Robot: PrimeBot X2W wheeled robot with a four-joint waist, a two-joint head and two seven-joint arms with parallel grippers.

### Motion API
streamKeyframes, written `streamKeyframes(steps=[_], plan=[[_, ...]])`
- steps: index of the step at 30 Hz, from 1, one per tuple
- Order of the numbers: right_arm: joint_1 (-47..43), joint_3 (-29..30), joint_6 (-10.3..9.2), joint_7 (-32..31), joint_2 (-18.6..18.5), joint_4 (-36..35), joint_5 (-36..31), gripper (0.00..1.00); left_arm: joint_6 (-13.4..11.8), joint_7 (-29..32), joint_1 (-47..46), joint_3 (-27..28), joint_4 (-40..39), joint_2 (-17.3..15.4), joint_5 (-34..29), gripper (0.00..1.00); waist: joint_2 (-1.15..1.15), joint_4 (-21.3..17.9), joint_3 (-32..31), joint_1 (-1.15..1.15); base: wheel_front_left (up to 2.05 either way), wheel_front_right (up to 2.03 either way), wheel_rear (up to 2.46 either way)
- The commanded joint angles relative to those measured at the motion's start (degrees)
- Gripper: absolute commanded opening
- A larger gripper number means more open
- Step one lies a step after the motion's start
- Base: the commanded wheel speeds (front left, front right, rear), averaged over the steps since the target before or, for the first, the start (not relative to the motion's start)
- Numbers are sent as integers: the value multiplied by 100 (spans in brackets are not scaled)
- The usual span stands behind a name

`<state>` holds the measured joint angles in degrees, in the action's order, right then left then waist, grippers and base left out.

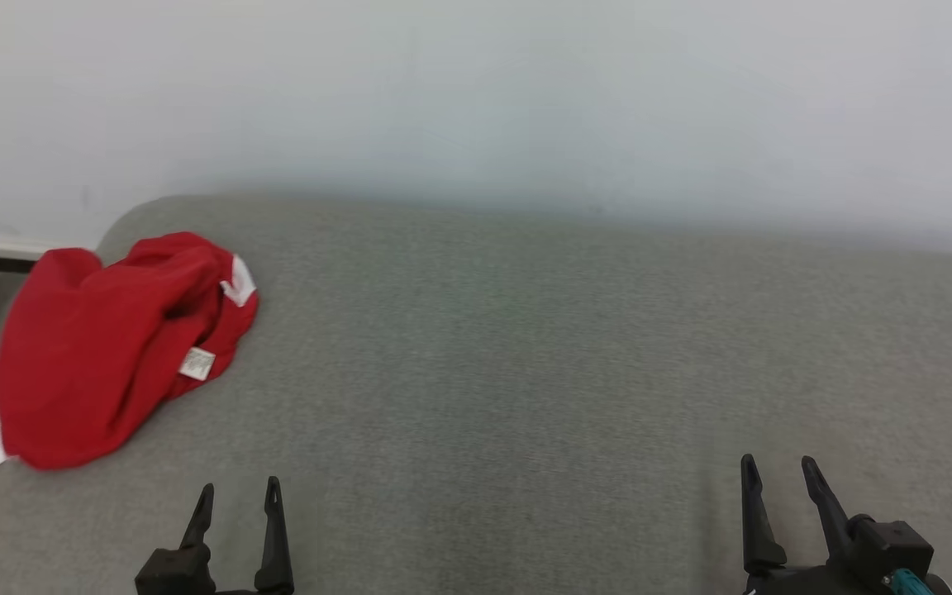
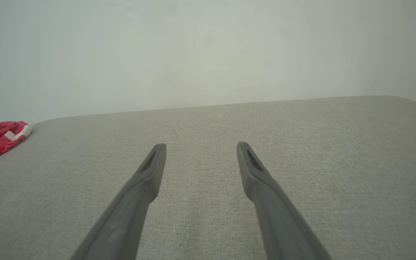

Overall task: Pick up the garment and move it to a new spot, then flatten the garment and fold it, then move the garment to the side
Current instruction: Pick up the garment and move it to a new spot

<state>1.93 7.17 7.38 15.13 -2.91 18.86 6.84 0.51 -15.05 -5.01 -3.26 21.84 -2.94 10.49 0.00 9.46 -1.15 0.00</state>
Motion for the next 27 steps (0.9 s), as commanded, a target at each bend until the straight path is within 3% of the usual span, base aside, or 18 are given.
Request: streamKeyframes(steps=[1,8,16,27], plan=[[-28,-54,20,3,6,-5,49,100,4,-21,41,55,2,-10,-41,100,0,558,-21,0,0,0,0],[-25,-159,20,4,5,-21,134,100,-14,-20,122,167,-55,-32,-115,100,0,1334,0,0,0,0,0],[40,-241,20,4,7,20,198,100,-1,-20,139,245,-65,-36,-139,100,0,1956,21,0,0,0,0],[276,-417,20,4,4,143,124,100,-167,-20,247,478,-286,-9,-31,100,0,2072,137,0,0,0,0]])
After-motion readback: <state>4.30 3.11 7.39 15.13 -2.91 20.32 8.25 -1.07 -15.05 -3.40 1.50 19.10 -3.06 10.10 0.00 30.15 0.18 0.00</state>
